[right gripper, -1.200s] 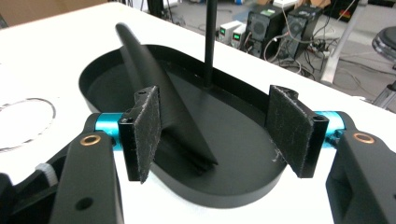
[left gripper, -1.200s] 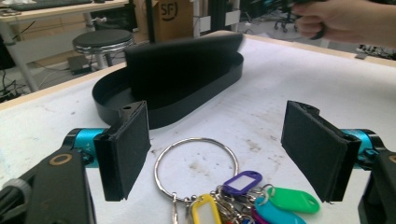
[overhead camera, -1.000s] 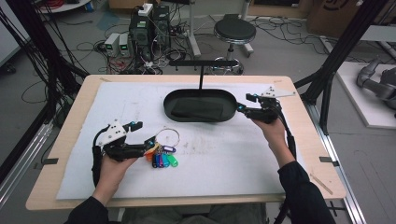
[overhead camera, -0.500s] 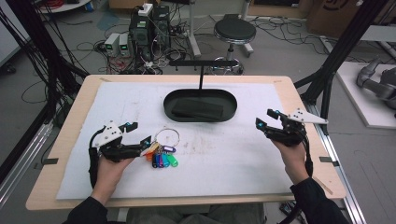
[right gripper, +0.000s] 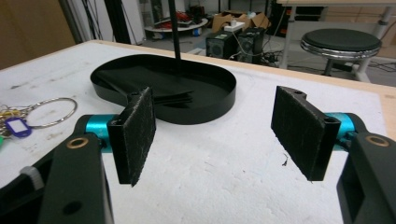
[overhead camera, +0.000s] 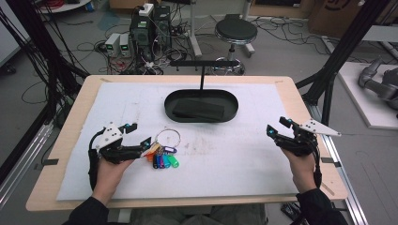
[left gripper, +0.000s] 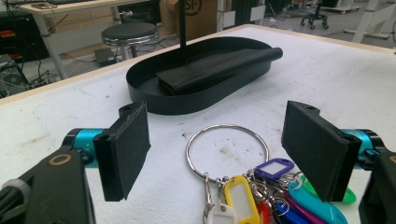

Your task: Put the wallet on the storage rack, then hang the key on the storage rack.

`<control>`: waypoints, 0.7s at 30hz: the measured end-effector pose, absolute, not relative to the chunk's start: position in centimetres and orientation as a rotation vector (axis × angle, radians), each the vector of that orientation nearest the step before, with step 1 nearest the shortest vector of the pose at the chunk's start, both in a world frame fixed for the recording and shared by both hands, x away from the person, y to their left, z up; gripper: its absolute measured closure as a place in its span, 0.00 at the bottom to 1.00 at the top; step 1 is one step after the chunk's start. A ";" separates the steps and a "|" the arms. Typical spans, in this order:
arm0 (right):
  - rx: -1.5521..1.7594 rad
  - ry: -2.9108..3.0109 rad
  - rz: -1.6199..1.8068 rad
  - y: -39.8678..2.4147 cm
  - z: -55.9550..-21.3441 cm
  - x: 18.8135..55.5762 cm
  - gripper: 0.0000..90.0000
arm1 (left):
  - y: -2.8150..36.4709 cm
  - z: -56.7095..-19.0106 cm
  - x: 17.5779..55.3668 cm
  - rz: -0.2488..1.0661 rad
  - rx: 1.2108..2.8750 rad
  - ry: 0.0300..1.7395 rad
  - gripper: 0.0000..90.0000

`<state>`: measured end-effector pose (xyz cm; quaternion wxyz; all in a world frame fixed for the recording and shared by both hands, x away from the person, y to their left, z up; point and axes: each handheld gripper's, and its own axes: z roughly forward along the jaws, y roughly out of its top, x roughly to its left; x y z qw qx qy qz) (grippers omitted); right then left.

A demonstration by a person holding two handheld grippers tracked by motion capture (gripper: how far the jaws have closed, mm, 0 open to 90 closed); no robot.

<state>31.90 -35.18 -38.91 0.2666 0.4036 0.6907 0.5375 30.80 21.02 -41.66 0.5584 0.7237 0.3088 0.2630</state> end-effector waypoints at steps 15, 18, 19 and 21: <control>1.104 1.834 1.371 -35.8 -39.1 31.6 0.35 | 21.1 -41.5 31.1 0.603 1.701 0.733 0.26; 1.110 1.831 1.360 -35.6 -39.0 31.8 0.35 | 21.2 -41.7 31.3 0.567 1.708 0.741 0.26; 1.113 1.827 1.361 -35.6 -39.0 31.8 0.35 | 21.1 -41.8 31.3 0.553 1.709 0.747 0.26; 1.110 1.824 1.358 -35.5 -39.0 32.0 0.35 | 21.2 -41.8 31.3 0.544 1.719 0.747 0.25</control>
